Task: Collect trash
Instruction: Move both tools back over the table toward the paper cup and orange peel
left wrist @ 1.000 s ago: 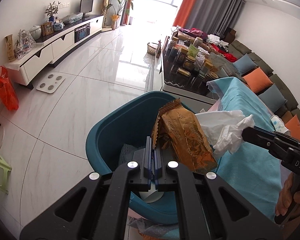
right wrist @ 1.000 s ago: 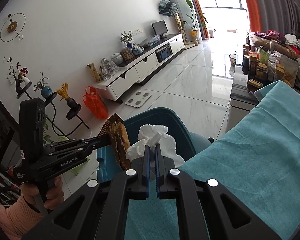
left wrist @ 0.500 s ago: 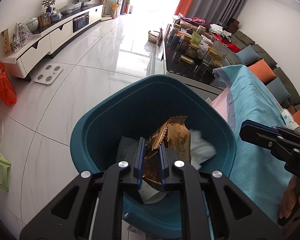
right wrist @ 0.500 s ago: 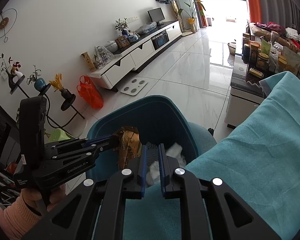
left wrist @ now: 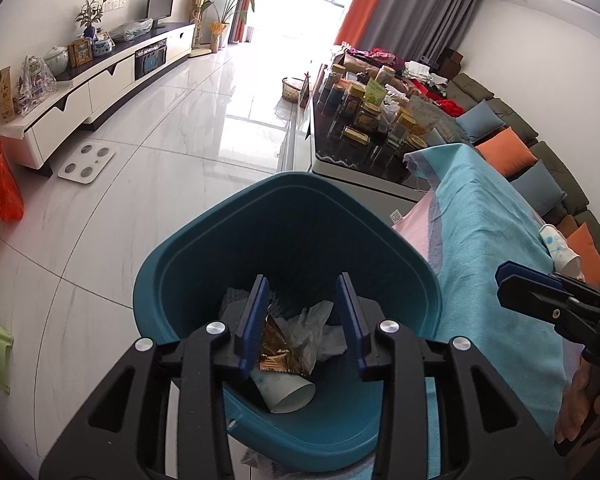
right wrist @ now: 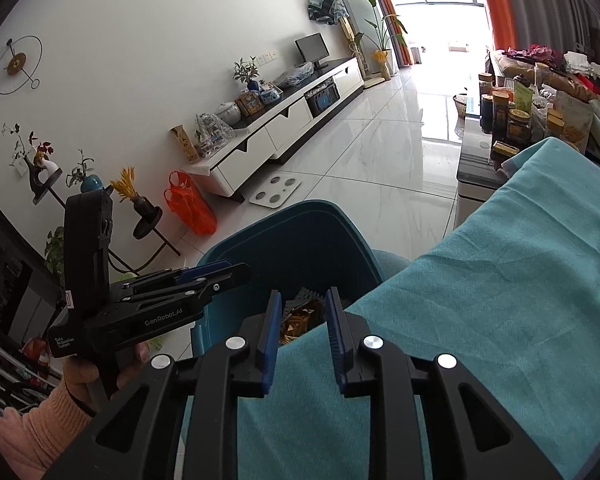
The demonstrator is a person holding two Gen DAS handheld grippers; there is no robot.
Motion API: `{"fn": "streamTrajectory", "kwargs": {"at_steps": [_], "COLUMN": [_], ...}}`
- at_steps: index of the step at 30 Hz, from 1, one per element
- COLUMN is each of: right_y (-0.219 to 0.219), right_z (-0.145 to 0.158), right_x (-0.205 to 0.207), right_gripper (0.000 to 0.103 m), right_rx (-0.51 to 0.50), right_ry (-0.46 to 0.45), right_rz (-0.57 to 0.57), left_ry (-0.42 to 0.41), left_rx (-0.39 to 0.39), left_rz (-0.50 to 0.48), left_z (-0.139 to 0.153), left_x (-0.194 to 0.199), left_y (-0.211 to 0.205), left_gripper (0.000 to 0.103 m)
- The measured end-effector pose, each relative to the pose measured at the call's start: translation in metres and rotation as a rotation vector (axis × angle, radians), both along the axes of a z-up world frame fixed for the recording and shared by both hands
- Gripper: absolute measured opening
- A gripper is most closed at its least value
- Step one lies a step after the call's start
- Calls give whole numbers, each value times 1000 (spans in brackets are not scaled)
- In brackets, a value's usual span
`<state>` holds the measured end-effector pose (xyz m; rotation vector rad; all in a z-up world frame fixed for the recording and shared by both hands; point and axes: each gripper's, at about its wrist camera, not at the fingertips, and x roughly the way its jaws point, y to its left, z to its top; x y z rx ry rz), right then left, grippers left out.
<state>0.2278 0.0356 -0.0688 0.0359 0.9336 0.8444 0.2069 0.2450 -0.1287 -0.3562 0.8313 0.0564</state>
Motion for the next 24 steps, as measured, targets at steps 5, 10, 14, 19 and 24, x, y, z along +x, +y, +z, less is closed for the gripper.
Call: {"fn": "streamTrajectory", "kwargs": {"at_steps": [5,10,14,19,24], "right_y": [-34,-79,-119,-172,-220], "right_z": [15,26,28,24,19], "right_x": [-16,-30,-39,-50,-57], "right_gripper": [31,35,35,35,35], "right_rx": [45,67,64,45,25], "right_ry": [-39,-68,-87,-92,-90], "right_rz": [-37,-105,-179,-290,-392], "left_ry": [-98,-165,-184,-190,-175], "left_rx": [36,32,15,2,-25], "left_rz": [-67,-175,-273,-390,-480], "left_z": [31,55,64,68,67], "left_x": [-17,-25,-22,-11,8], "left_y": [-28,-72,-112,-169,-223], "left_gripper": [44,49,54,62,68]}}
